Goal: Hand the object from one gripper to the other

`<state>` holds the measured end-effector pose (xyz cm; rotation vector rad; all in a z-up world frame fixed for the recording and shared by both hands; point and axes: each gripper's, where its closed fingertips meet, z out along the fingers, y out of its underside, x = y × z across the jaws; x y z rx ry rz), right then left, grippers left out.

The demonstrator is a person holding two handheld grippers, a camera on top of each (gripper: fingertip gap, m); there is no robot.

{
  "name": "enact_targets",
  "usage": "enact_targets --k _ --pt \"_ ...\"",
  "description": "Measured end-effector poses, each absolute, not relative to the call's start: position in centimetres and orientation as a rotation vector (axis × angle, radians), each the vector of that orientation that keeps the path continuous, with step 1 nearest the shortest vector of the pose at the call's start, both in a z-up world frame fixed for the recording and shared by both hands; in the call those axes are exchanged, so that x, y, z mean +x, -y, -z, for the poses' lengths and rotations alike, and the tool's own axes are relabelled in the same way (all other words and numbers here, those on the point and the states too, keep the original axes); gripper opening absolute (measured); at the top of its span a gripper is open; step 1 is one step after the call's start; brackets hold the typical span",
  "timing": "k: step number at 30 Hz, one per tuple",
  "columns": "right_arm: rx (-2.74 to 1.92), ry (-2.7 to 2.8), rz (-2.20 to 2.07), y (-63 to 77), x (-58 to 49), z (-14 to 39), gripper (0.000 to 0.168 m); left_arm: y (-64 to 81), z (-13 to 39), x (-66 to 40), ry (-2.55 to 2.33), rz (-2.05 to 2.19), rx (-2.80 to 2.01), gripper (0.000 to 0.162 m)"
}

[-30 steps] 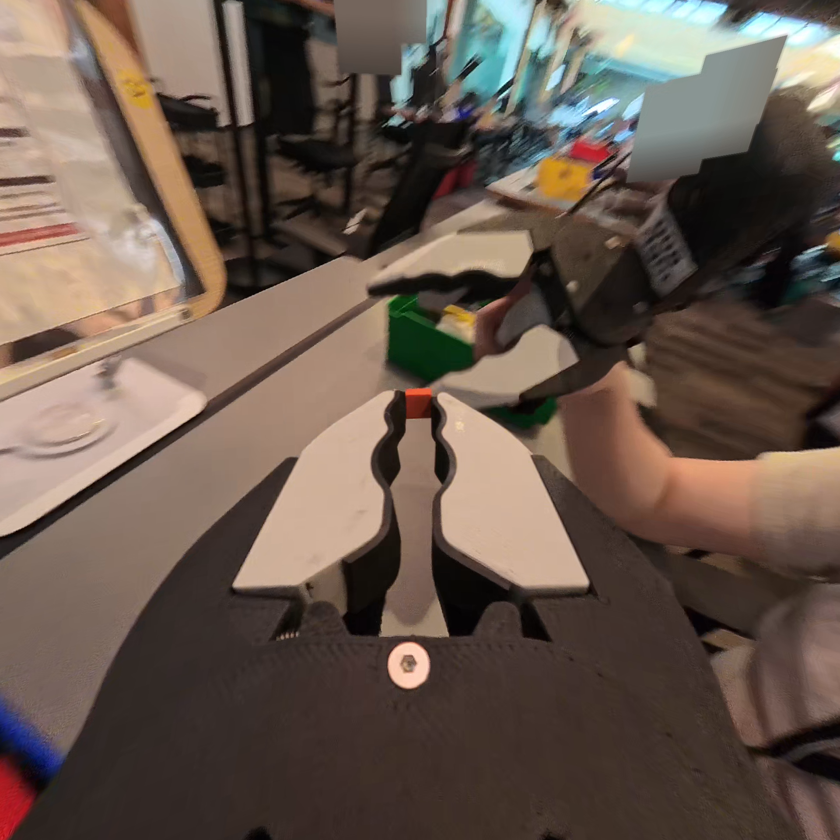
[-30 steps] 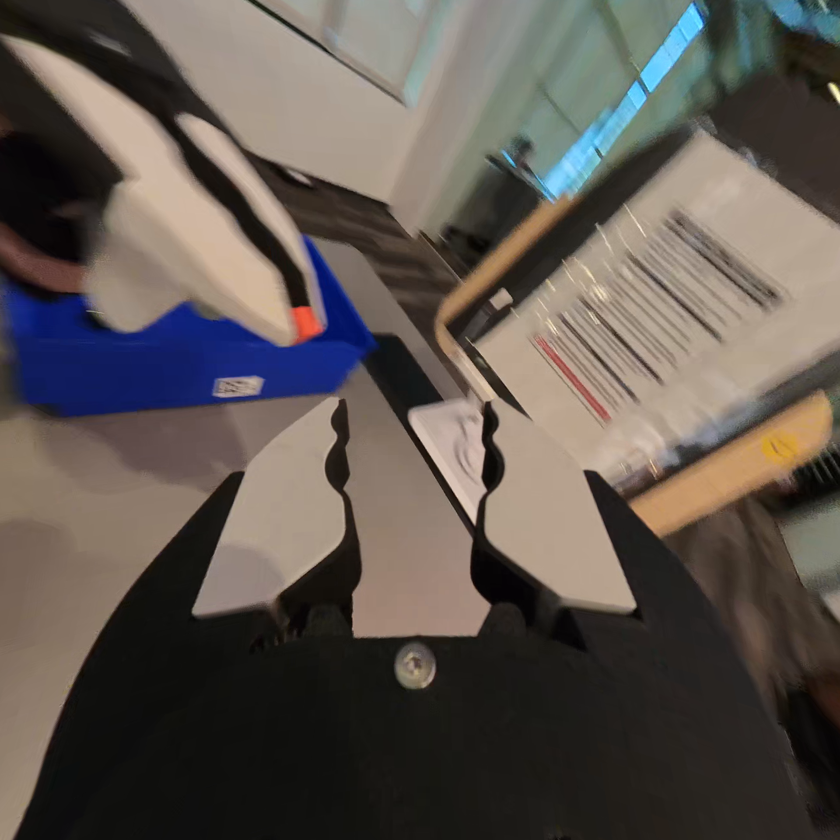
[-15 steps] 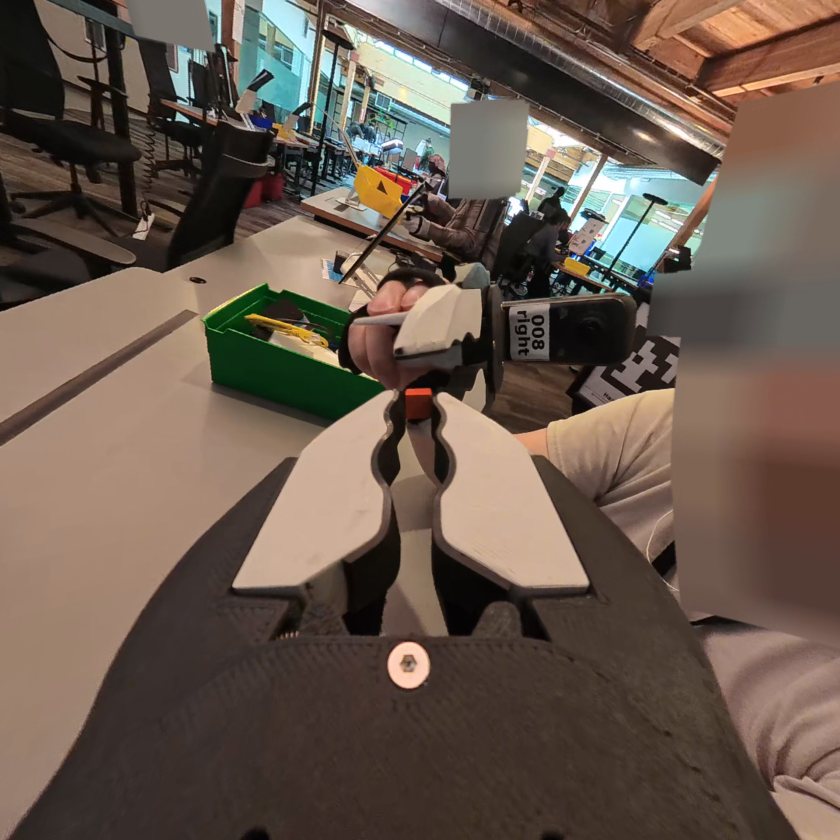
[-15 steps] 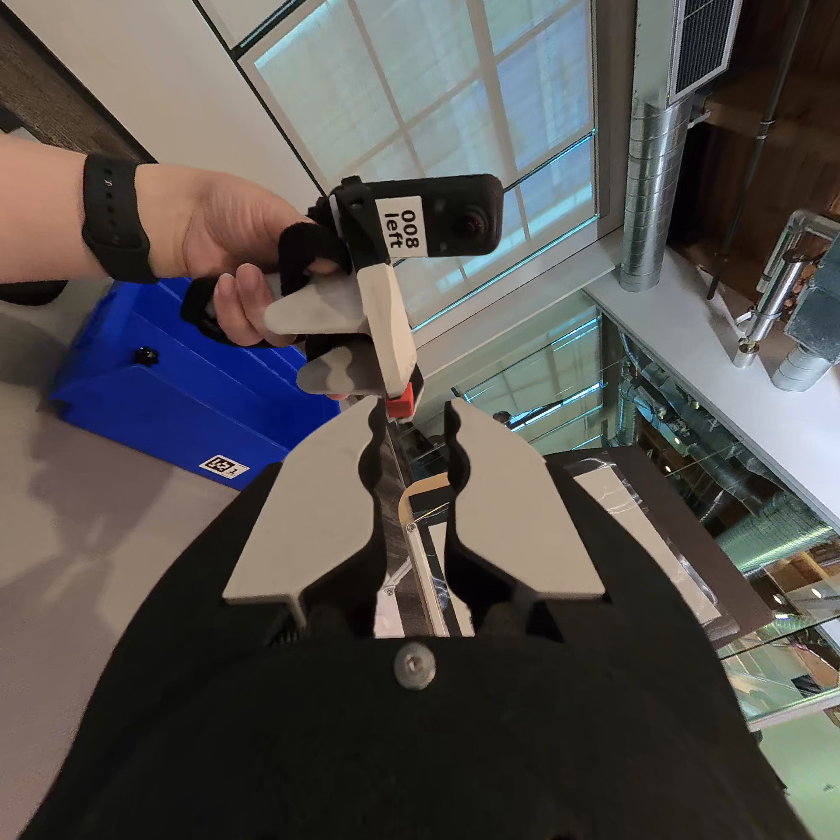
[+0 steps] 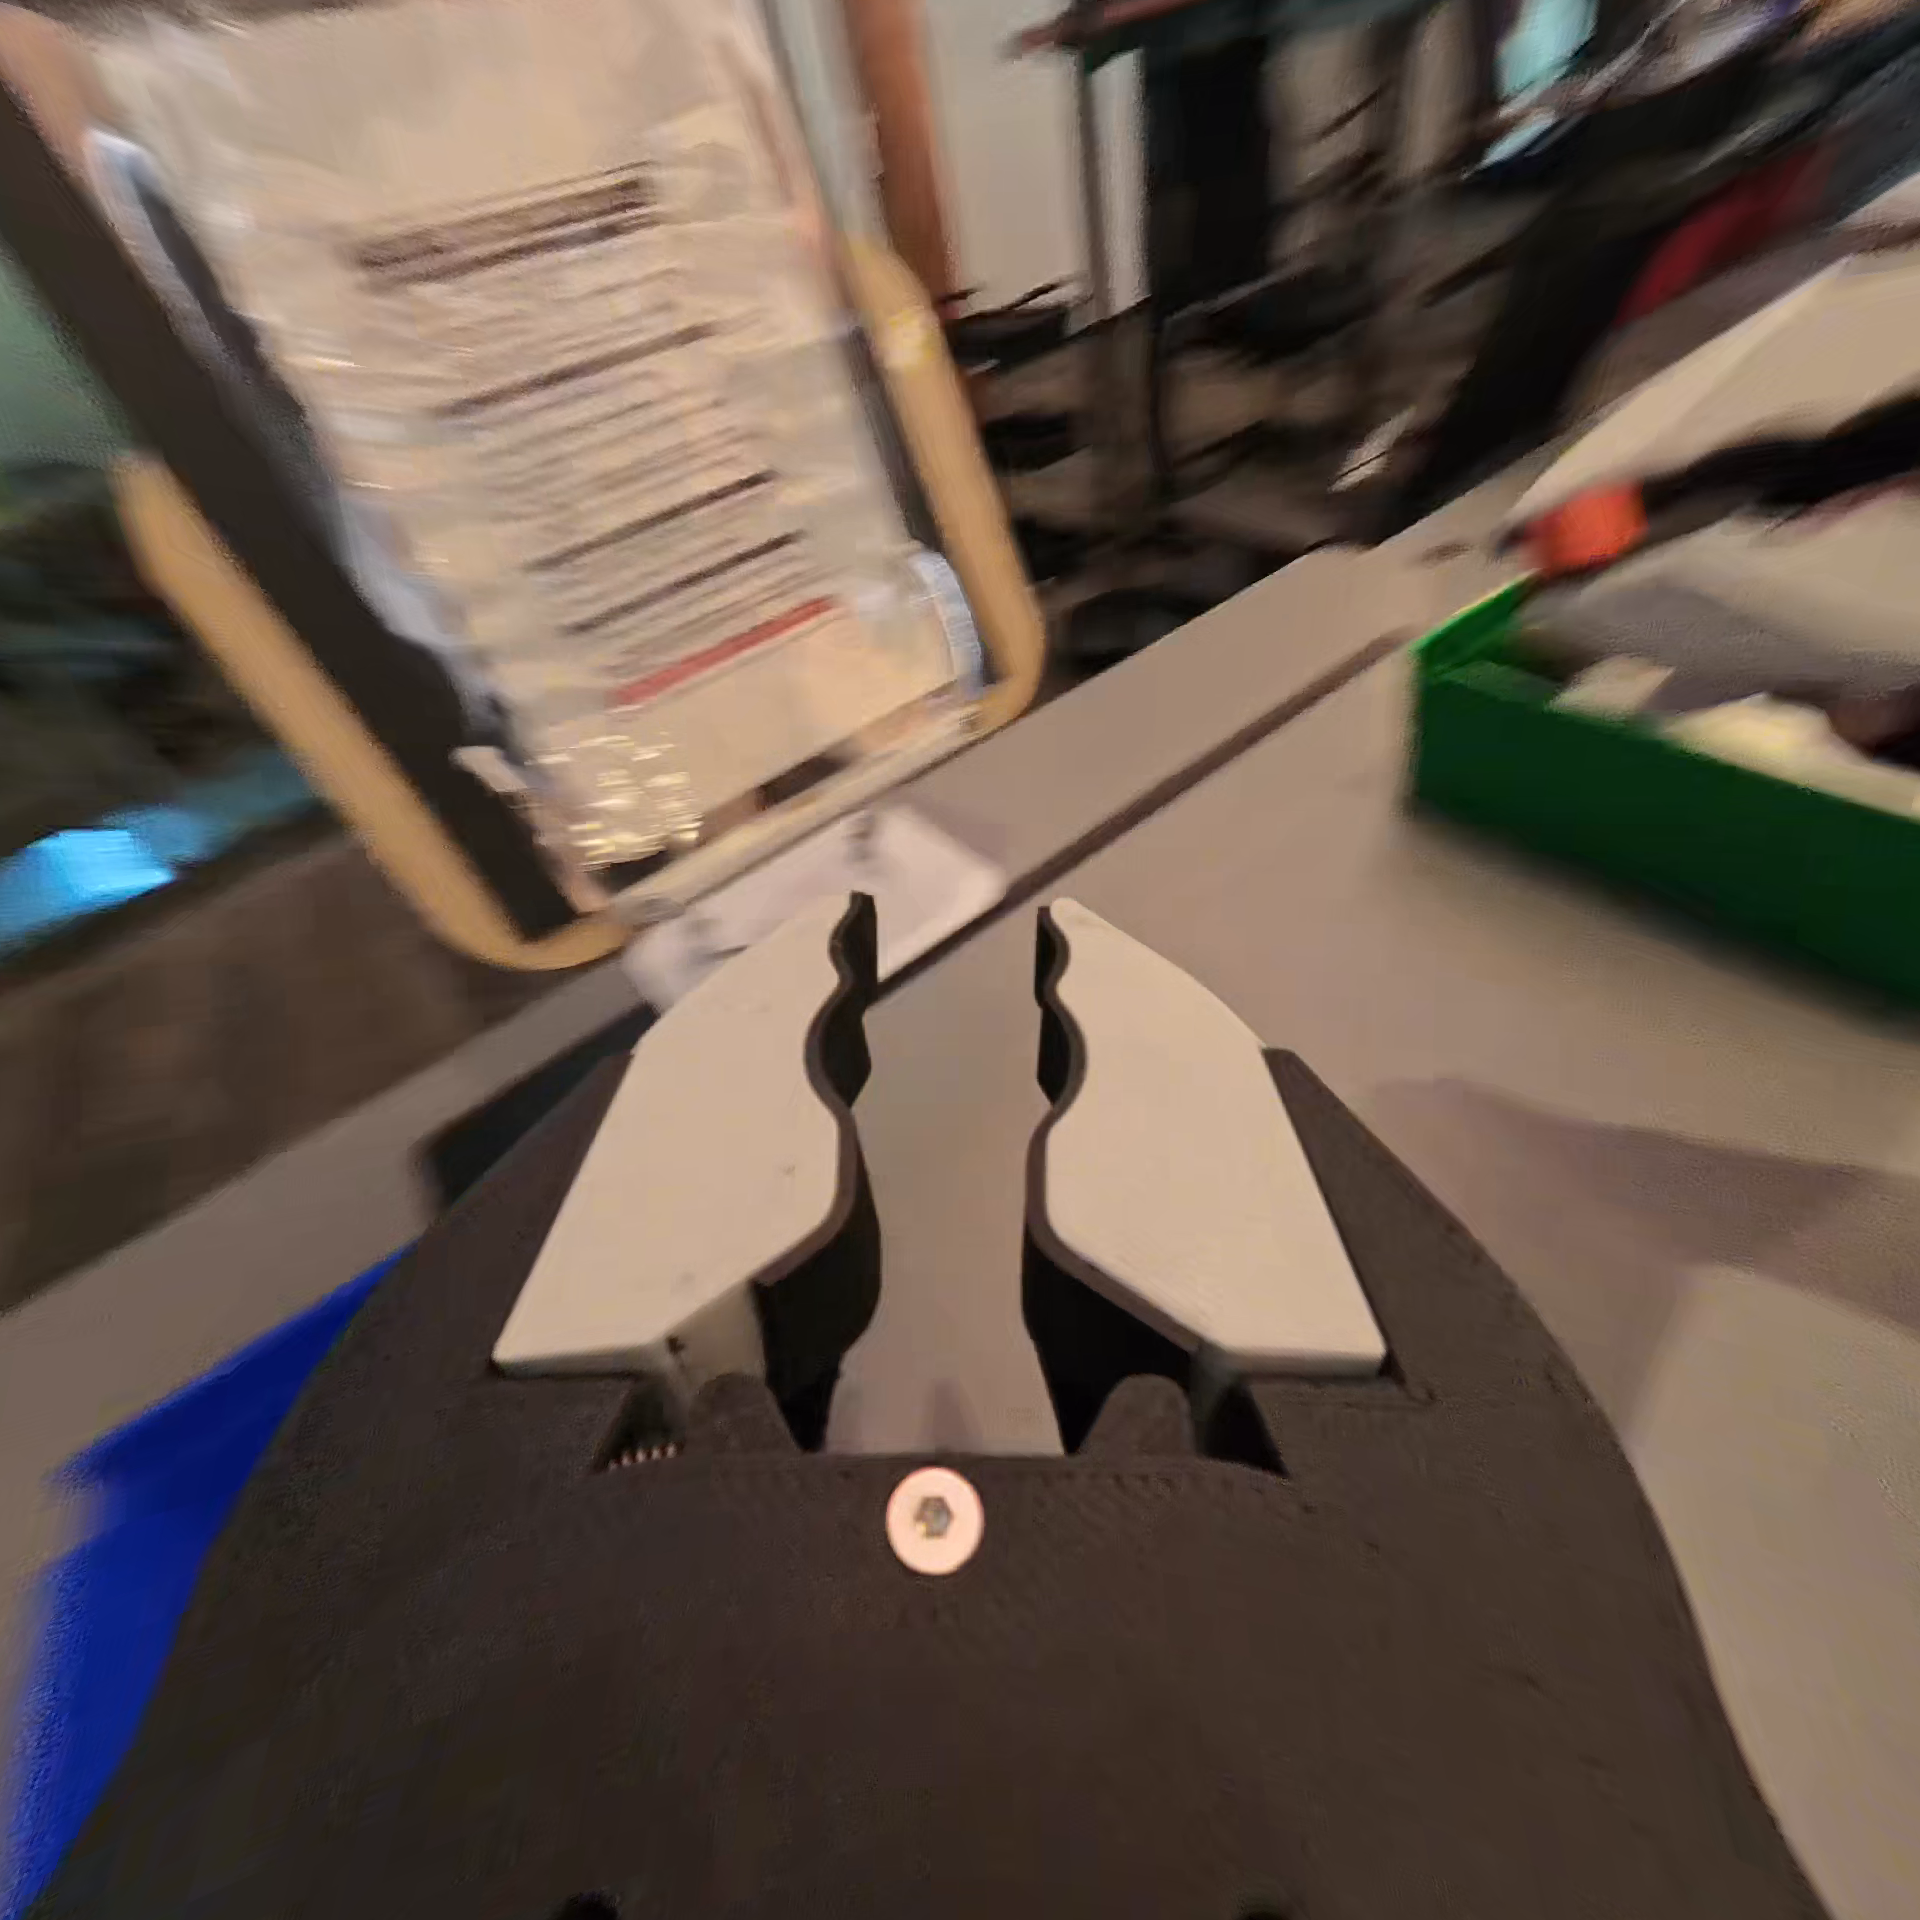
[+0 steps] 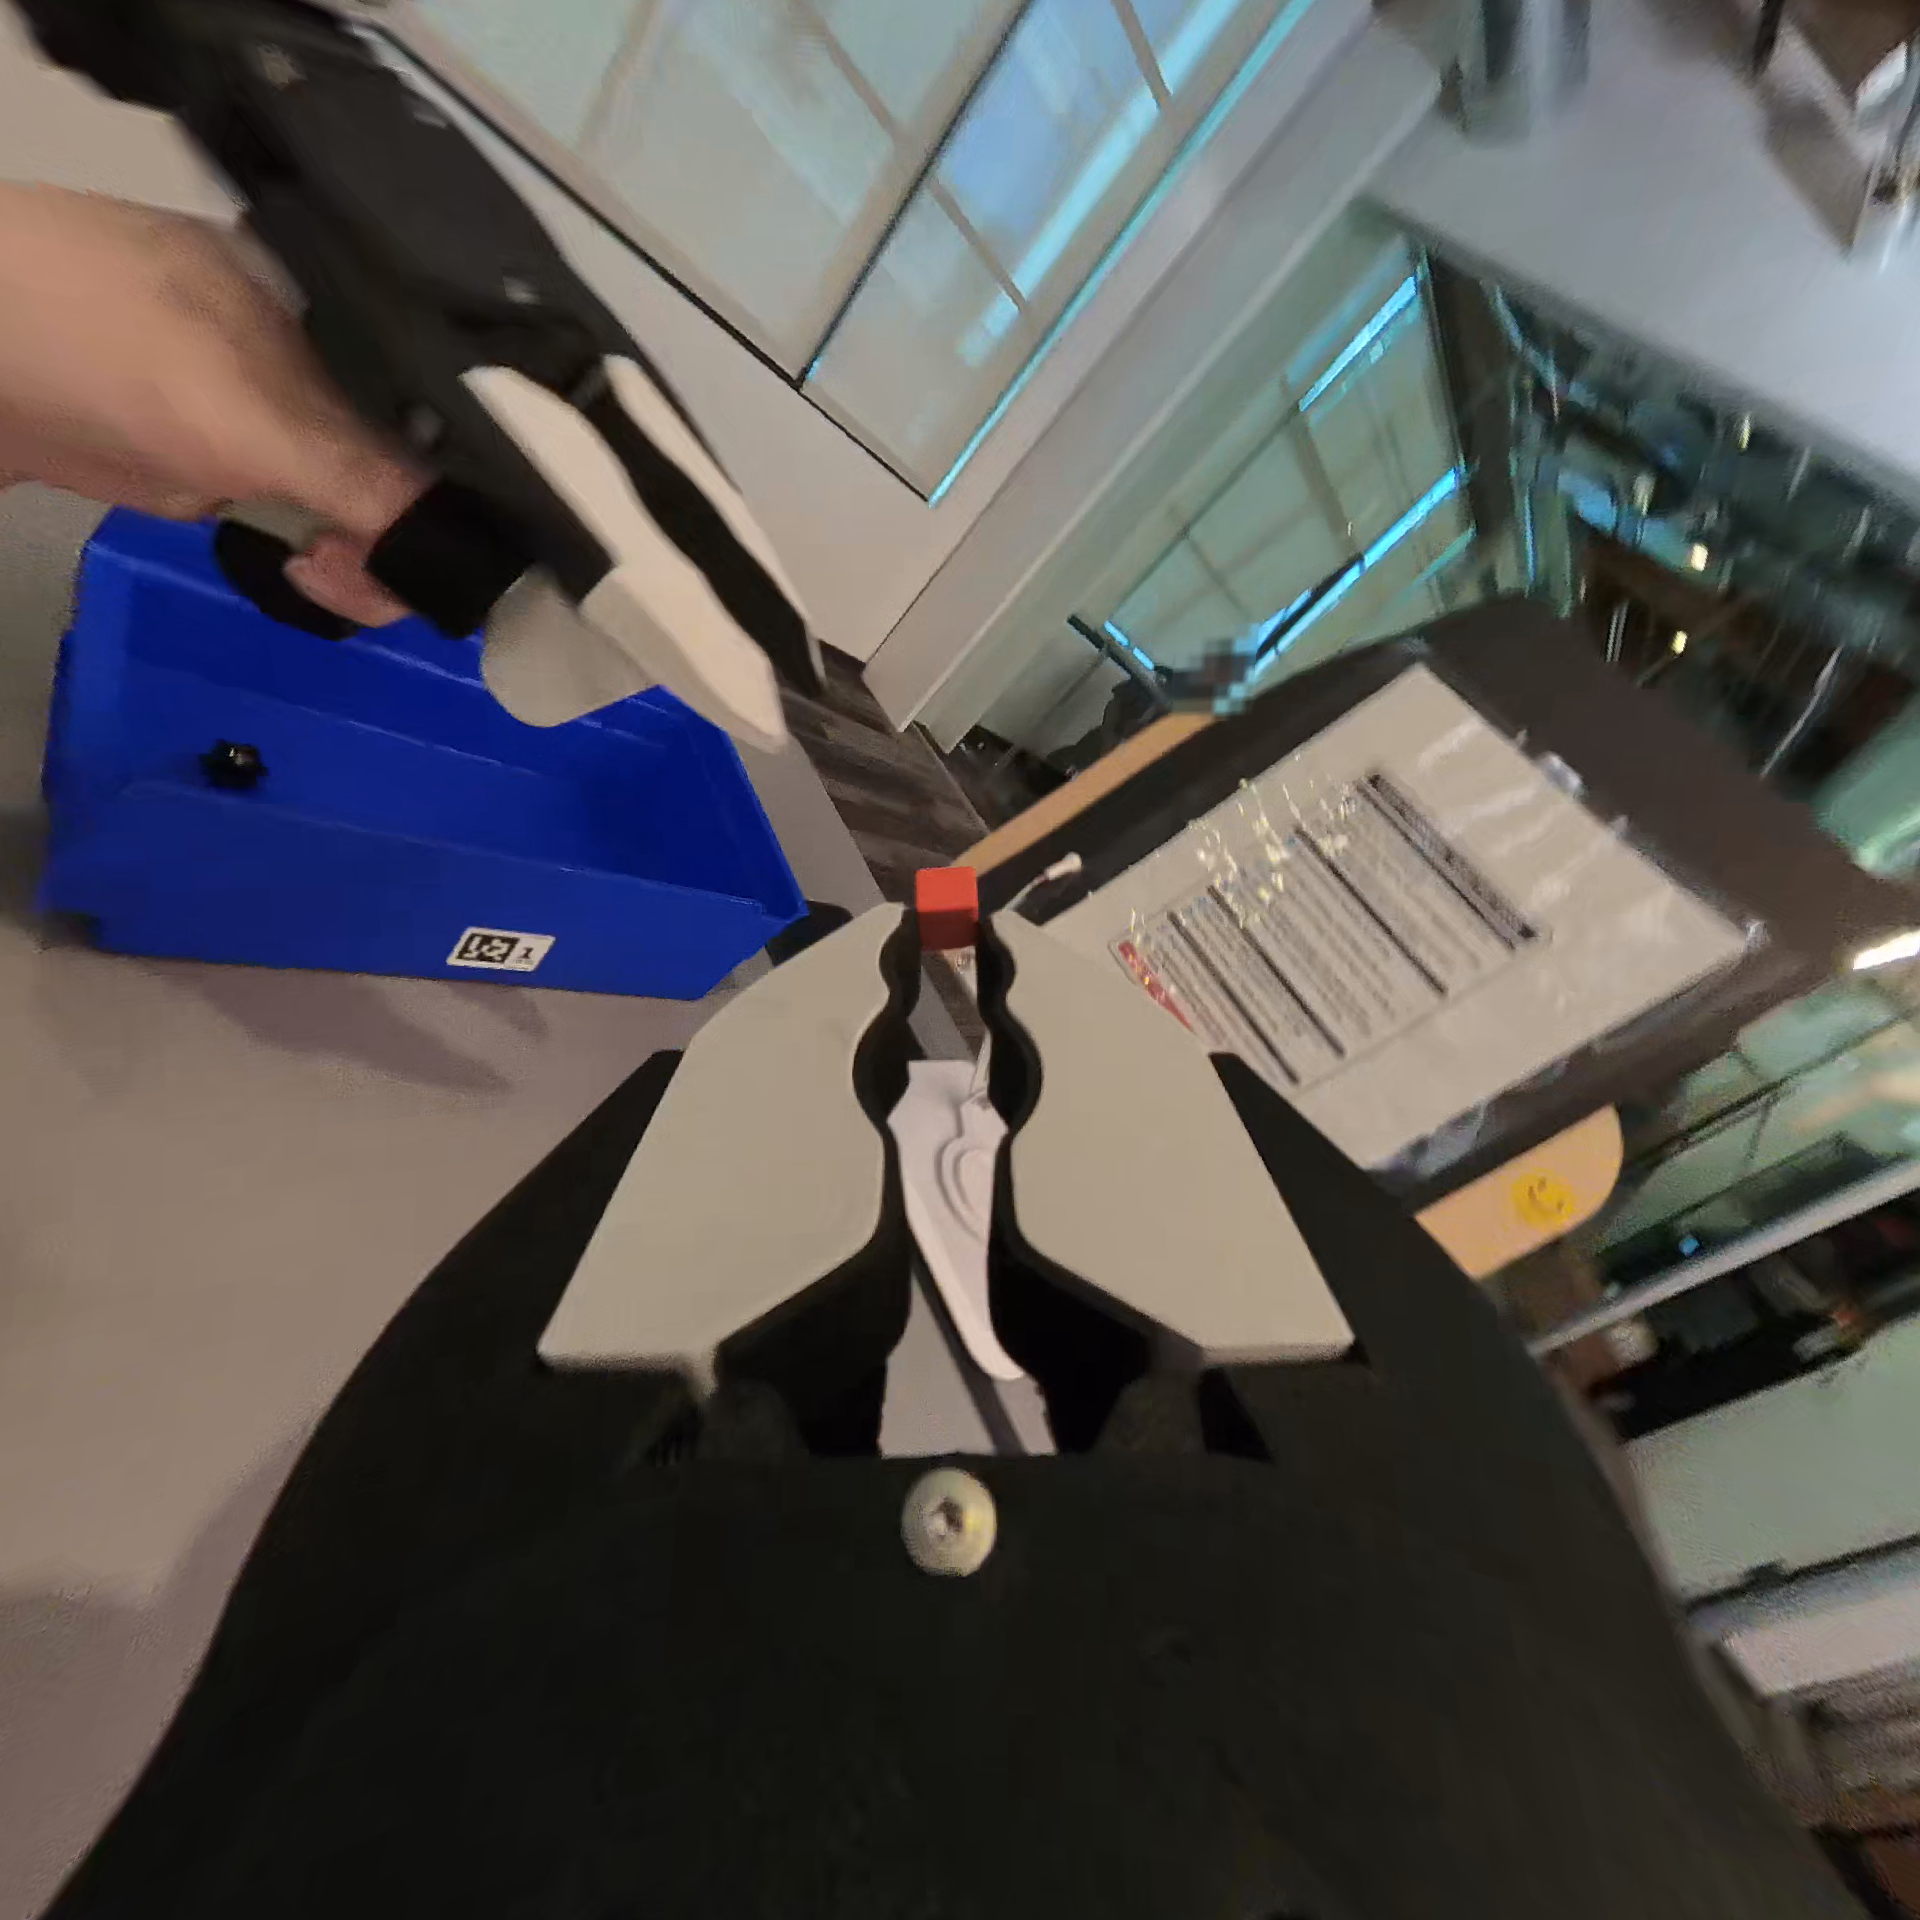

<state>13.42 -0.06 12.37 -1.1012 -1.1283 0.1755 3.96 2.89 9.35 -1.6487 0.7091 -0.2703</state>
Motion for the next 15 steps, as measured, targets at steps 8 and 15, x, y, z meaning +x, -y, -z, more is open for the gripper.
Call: enact_targets --k 8,15 --pt "-1.292 0.787 -0.579 -3.0 19.5 -14.2 0.01 -4.6 -9.7 1.2 -0.791 -0.837 -1.467 0.027" --pt "-1.44 0.519 -1.127 -5.8 23.0 -12.6 0.011 -5.0 -9.5 4.0 -0.929 -1.301 -1.173 0.013"
